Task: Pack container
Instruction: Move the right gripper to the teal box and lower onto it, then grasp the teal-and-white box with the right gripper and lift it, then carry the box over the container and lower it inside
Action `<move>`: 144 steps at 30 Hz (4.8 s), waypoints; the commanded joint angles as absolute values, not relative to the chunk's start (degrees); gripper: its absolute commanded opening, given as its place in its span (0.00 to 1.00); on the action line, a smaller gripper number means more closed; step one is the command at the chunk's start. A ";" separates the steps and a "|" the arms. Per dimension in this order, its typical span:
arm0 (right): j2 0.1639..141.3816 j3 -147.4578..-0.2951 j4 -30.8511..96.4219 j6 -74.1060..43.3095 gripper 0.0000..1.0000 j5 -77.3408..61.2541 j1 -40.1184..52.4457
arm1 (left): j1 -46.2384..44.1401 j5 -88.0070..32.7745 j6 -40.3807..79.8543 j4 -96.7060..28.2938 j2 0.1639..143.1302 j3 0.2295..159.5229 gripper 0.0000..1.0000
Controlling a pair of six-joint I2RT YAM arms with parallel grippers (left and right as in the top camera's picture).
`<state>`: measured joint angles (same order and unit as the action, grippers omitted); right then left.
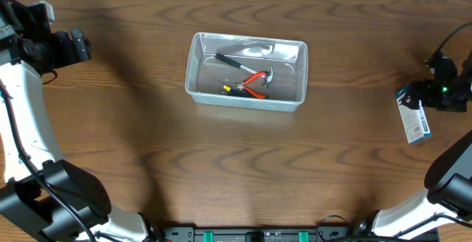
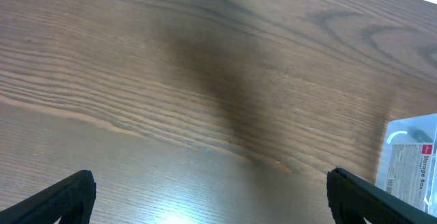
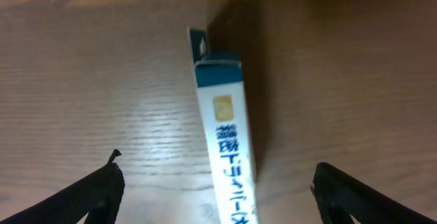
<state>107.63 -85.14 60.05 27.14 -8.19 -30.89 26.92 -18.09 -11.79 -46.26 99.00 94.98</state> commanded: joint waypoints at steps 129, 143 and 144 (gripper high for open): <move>135.06 -115.31 67.11 24.91 0.01 -1.98 -10.41 | 26.92 -18.83 -11.46 -46.41 99.02 95.79 0.98; 125.71 -130.96 67.72 24.47 0.01 -1.98 -4.89 | 26.92 -18.81 -11.46 -46.41 99.02 95.81 0.98; 124.73 -133.36 67.72 24.47 0.01 -2.00 -3.66 | 26.92 -18.83 -11.46 -46.41 99.02 95.79 0.98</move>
